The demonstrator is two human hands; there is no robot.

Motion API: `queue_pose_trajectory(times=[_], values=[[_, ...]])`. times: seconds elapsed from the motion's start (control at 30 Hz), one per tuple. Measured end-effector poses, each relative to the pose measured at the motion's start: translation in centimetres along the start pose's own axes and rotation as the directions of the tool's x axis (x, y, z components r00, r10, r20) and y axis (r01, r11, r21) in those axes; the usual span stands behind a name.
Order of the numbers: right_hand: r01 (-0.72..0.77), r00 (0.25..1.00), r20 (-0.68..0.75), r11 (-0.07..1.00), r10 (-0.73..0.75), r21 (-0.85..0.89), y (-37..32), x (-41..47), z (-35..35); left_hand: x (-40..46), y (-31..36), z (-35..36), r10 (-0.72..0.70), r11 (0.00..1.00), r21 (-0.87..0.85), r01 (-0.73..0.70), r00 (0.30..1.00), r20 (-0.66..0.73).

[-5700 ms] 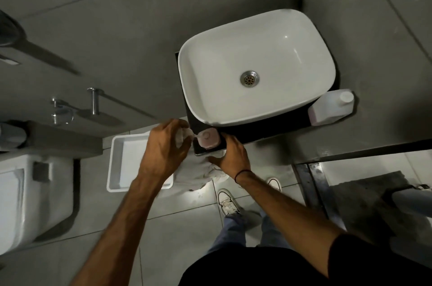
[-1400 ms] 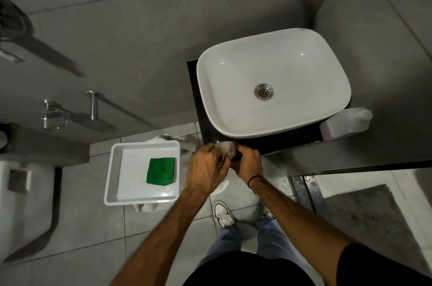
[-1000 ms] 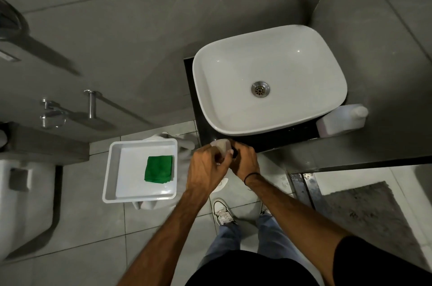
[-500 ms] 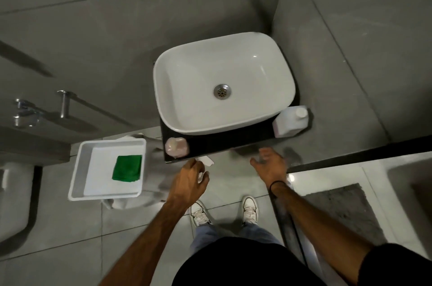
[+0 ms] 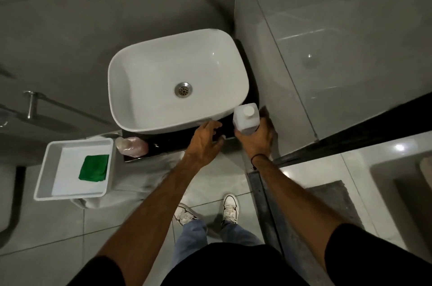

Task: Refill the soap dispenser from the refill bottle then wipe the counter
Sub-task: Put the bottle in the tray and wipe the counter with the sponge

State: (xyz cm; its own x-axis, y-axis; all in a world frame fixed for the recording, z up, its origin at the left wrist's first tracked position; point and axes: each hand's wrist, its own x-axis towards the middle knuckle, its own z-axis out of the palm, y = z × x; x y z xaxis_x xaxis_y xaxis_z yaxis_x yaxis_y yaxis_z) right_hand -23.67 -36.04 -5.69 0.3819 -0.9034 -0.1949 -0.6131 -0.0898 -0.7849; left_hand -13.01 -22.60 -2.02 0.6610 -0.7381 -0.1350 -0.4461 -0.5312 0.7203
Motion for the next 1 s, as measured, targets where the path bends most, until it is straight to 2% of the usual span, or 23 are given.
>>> queue_pose_trajectory(times=[0.1, 0.17, 0.27, 0.37, 0.43, 0.53, 0.63, 0.73, 0.87, 1.0], values=[[0.103, 0.992, 0.069, 0.995, -0.102, 0.003, 0.3, -1.3, -0.9, -0.2, 1.2, -0.2, -0.039, 0.993, -0.109, 0.039, 0.999, 0.008], [0.159, 0.969, 0.186, 0.987, -0.163, 0.037, 0.5, -2.5, -1.2, -0.7, 1.8, -0.4, -0.079, 0.982, -0.169, 0.083, 0.996, 0.034], [0.232, 0.899, 0.375, 0.972, -0.226, 0.029, 0.5, -4.6, -0.7, -1.9, 1.6, -0.6, -0.152, 0.978, -0.14, 0.156, 0.988, 0.043], [0.316, 0.851, 0.43, 0.948, -0.302, 0.041, 0.1, -6.6, 0.5, -4.1, 0.2, -1.6, -0.301, 0.949, -0.11, 0.295, 0.952, -0.045], [0.369, 0.782, 0.542, 0.93, -0.308, -0.003, -0.5, -7.6, 1.6, -6.1, -1.4, -2.7, -0.385, 0.922, -0.074, 0.379, 0.917, -0.1], [0.499, 0.607, 0.757, 0.858, -0.242, -0.125, -1.7, -8.3, 4.1, -9.8, -4.5, -4.7, -0.479, 0.875, -0.03, 0.483, 0.857, -0.189], [0.663, 0.514, 0.83, 0.714, -0.218, -0.223, -3.0, -8.7, 6.8, -13.4, -8.0, -7.2, -0.581, 0.797, -0.009, 0.604, 0.762, -0.285], [0.771, 0.418, 0.888, 0.591, -0.191, -0.236, -4.7, -9.6, 9.7, -16.7, -11.1, -10.2, -0.62, 0.746, -0.041, 0.665, 0.671, -0.407], [0.824, 0.4, 0.902, 0.497, -0.166, -0.274, -7.1, -11.8, 13.4, -19.8, -14.2, -14.9, -0.658, 0.692, -0.083, 0.717, 0.579, -0.482], [0.82, 0.469, 0.863, 0.457, -0.19, -0.345, -8.7, -13.3, 16.9, -21.2, -18.5, -19.8, -0.672, 0.664, -0.087, 0.742, 0.542, -0.504]])
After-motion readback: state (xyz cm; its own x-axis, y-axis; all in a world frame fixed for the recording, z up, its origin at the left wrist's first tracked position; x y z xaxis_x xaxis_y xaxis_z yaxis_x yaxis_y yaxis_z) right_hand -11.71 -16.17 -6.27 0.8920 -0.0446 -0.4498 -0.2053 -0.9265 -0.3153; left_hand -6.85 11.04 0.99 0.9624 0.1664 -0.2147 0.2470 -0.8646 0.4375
